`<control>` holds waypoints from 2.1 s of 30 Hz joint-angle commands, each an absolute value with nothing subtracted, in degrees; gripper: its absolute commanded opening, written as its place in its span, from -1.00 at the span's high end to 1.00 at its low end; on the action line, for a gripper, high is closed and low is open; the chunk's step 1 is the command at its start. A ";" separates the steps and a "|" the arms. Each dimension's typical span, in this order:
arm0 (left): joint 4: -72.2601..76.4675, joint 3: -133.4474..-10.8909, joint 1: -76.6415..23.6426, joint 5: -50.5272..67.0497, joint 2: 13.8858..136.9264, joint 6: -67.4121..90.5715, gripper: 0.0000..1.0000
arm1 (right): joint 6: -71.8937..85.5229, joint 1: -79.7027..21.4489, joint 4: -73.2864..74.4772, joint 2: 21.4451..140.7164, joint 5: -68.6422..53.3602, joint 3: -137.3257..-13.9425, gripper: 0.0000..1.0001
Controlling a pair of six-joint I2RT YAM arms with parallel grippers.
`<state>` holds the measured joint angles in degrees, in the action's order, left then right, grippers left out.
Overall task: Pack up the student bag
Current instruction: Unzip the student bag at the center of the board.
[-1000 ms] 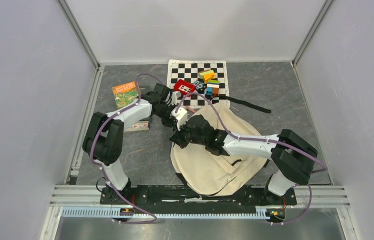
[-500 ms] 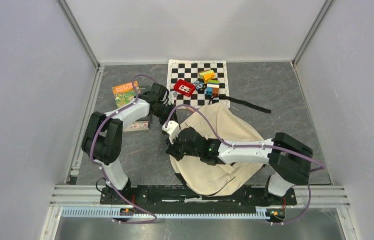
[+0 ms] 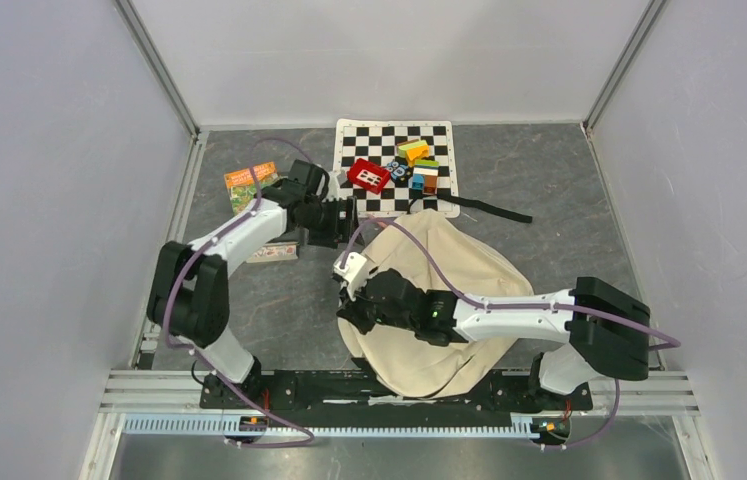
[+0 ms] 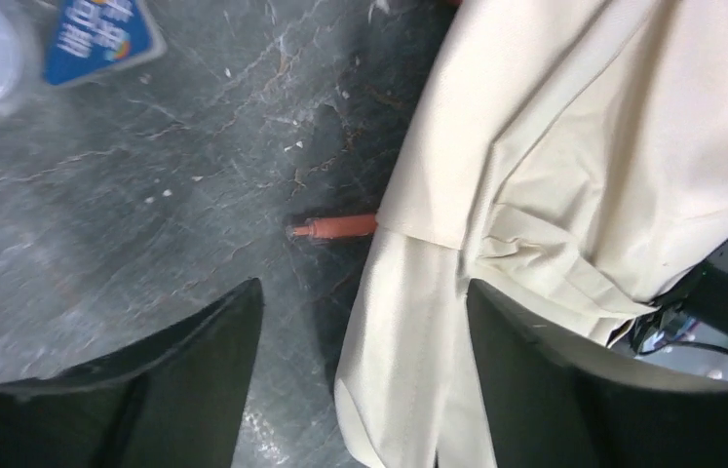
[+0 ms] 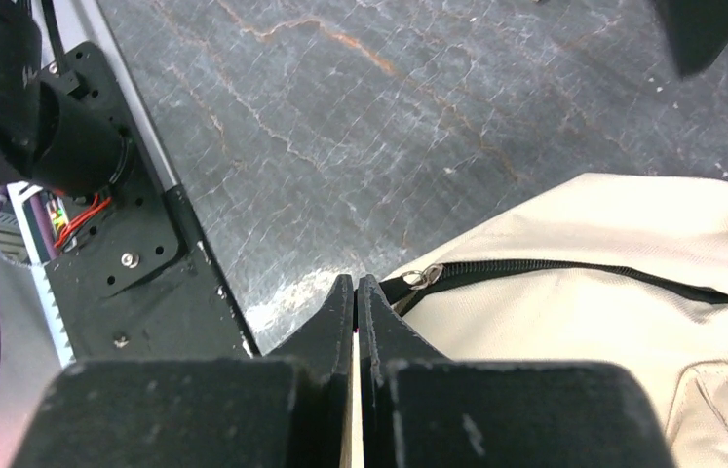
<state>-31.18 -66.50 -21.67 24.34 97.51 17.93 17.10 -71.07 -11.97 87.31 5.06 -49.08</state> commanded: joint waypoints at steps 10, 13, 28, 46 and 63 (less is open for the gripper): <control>-37.54 -51.86 -22.78 21.80 75.71 17.66 -0.84 | 14.88 -71.92 -15.47 84.47 6.86 -49.44 1.00; -36.98 -49.15 -23.90 23.84 74.99 18.06 -0.85 | 15.44 -71.90 -16.00 85.03 7.08 -49.55 1.00; -29.15 -48.64 -26.09 30.21 80.28 20.98 -0.34 | 14.09 -71.91 -14.30 85.63 5.27 -50.45 1.00; -36.01 -72.97 -25.20 30.15 93.04 13.17 0.96 | 12.11 -71.94 -3.87 81.36 7.25 -52.20 1.00; -36.39 -85.46 -23.19 24.11 104.48 15.11 0.29 | 16.11 -71.90 -6.61 78.81 8.82 -46.40 1.00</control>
